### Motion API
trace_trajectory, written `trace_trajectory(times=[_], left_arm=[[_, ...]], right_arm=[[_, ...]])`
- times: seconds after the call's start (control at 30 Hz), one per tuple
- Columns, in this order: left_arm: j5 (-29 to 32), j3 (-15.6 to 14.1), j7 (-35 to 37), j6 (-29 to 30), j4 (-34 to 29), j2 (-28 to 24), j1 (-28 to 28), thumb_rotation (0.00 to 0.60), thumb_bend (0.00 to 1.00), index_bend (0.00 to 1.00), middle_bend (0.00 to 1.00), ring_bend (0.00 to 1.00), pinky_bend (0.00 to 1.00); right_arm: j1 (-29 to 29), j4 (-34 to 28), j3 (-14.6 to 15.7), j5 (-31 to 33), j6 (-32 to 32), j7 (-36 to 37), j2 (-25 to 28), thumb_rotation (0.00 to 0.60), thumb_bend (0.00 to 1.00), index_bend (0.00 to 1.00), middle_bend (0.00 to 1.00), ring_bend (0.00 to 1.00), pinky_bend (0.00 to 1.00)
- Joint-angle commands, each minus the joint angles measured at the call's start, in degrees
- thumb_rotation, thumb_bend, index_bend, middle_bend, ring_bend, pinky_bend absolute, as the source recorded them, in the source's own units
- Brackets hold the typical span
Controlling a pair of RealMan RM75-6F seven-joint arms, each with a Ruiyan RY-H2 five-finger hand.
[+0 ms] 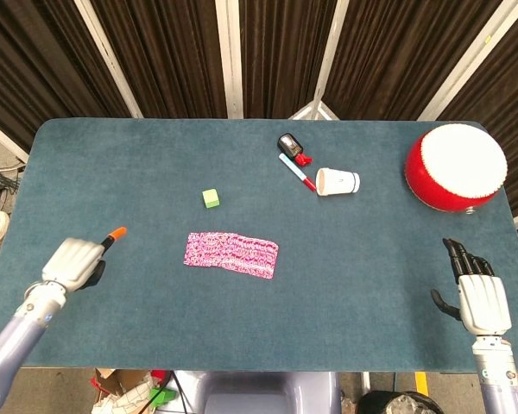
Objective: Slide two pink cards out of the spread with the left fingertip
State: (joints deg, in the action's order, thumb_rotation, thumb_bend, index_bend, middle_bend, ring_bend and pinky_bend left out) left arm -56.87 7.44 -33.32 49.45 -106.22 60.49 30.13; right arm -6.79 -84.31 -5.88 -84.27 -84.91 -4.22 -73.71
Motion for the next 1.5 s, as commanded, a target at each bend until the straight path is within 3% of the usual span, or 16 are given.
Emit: trace_trajectory(times=[0.03,0.23,0.47,1.5], left_arm=[[7.8,0.1,-6.1,-2.7,2.3,3.4,5.7,0.600,0.87,0.12,0.86,0.77,0.69],[19.0,-1.7,-13.1,-3.4,5.8,8.3,13.1,0.600,0.87,0.13,0.86,0.77,0.69],[25.8,-3.3,-17.2,-1.8,7.7,13.6,18.9,0.600,0.88,0.13,0.86,0.78,0.69],[27.2,-8.2,-16.2,0.1,11.7,23.4,26.7,0.600,0.92,0.12,0.86,0.80,0.70]], right_arm=[[-0.1,0.1,0.0,0.1,0.2,-0.1,-0.1,0.600,0.28,0.01,0.15,0.23,0.24],[-0.2,0.5,-0.1,0.4,0.5,-0.5,-0.4,0.600,0.28,0.01,0.15,0.23,0.24],[-0.3,0.9,-0.1,0.9,0.9,-0.9,-0.6,0.600,0.28,0.01,0.15,0.23,0.24],[-0.4,1.1,-0.3,1.2,1.0,-0.1,-0.5,0.600,0.28,0.01,0.15,0.23,0.24]])
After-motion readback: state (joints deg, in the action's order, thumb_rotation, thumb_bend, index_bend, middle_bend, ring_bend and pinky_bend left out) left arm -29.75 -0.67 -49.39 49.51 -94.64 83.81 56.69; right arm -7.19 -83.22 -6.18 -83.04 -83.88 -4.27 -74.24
